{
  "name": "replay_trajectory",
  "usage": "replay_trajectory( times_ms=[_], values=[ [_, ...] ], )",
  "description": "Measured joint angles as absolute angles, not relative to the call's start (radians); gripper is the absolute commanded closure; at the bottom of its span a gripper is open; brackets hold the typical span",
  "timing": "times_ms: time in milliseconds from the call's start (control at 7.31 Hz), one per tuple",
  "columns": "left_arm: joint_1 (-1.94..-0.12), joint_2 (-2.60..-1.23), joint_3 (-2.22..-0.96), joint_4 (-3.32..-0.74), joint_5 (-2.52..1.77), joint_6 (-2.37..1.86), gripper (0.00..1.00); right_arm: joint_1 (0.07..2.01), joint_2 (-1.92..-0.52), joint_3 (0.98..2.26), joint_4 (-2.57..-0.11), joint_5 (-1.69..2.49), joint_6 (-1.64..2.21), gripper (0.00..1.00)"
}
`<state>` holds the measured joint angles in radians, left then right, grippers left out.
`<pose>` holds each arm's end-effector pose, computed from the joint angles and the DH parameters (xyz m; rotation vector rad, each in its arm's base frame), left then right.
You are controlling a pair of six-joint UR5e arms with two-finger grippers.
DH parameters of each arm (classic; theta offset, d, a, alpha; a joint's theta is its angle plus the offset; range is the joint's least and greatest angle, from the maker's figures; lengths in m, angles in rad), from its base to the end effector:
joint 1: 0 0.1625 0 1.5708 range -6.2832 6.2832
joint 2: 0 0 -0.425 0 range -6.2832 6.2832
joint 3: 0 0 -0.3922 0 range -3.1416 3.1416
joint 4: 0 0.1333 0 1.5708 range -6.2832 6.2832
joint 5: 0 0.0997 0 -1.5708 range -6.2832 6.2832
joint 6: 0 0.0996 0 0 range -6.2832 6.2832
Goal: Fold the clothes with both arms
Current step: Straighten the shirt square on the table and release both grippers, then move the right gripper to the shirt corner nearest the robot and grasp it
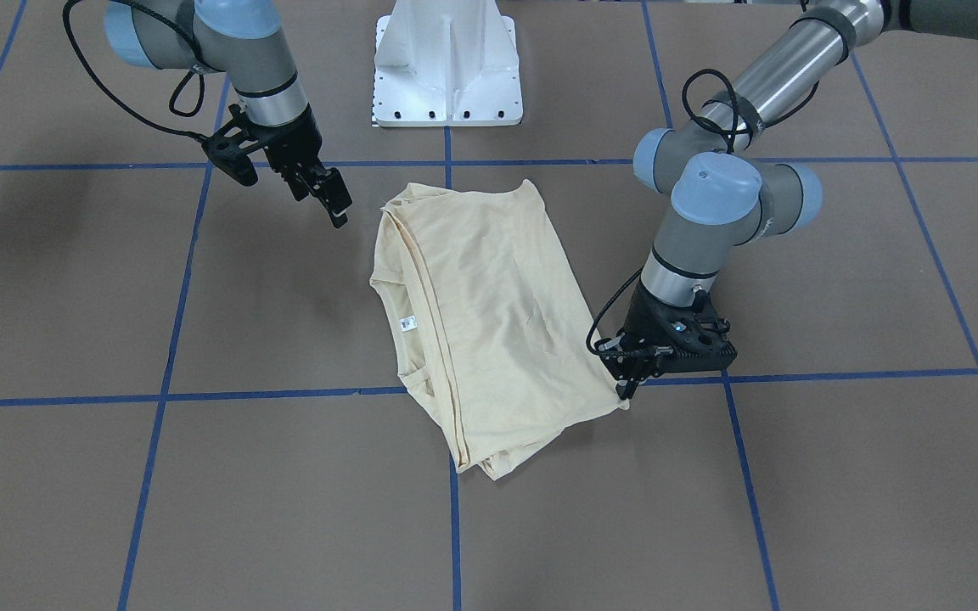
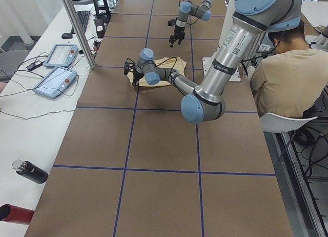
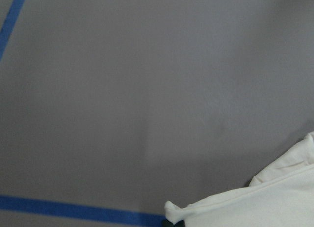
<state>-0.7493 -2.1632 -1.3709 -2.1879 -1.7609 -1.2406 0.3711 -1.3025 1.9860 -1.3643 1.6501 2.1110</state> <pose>0.4606 -0.5848 0.3327 0.3695 0.9558 -0.2860 -0.4733 -0.3187 0.3096 -0.1534 -0.9070 0.8132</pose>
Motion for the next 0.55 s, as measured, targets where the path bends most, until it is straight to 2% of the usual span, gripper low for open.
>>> replay_trajectory(
  times_ms=[273,547],
  values=[
    [-0.769,-2.207,-1.339,-2.191,-1.764,-1.226,0.46,0.341,-1.264,1.951,-1.348,1.615,2.170,0.00],
    [-0.782,-2.196,-1.414,-2.126,-1.774,-1.223,0.46,0.252,-1.228,1.928,-1.337,1.493,2.323,0.00]
  ],
)
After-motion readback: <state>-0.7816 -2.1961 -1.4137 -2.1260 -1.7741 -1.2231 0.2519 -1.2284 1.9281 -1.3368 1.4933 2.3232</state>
